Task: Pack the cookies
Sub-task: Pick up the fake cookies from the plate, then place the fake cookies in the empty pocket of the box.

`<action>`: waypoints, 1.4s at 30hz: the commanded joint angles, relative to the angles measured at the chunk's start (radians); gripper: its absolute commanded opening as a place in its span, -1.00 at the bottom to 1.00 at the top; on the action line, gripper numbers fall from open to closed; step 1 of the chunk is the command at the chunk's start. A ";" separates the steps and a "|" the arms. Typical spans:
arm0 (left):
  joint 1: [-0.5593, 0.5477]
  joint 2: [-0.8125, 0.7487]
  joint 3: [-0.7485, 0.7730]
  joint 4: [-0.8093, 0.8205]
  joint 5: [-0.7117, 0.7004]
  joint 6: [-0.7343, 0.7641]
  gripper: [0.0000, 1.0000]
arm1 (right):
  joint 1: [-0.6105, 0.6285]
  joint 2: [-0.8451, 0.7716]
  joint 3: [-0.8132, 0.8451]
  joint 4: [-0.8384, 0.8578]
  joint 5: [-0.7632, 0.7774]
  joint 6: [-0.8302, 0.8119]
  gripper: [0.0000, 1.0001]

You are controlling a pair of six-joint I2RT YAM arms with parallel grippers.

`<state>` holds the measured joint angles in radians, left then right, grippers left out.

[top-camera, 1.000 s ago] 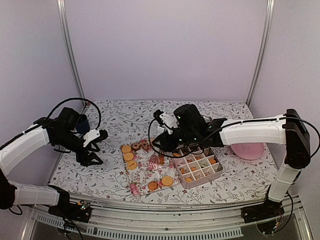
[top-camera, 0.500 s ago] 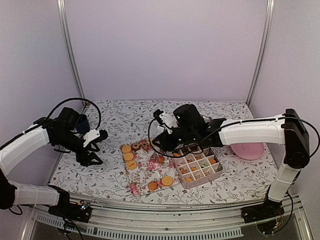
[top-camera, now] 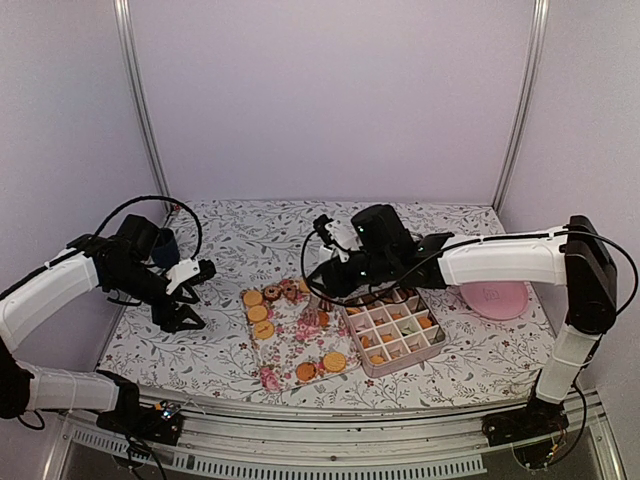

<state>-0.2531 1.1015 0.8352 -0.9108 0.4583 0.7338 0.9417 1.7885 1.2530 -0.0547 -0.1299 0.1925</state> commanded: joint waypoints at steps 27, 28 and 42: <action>-0.002 -0.012 0.036 -0.023 0.000 0.016 0.41 | 0.052 -0.274 0.073 -0.211 0.156 -0.013 -0.41; -0.002 -0.011 0.036 -0.023 0.001 0.016 0.41 | 0.049 -0.310 0.049 -0.233 0.177 -0.012 -0.41; -0.003 0.002 0.028 0.000 0.018 0.011 0.41 | -0.009 -0.822 -0.354 -0.466 0.445 0.155 -0.40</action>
<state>-0.2531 1.0992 0.8494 -0.9188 0.4599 0.7403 0.9390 1.0801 0.9524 -0.4603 0.2077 0.2752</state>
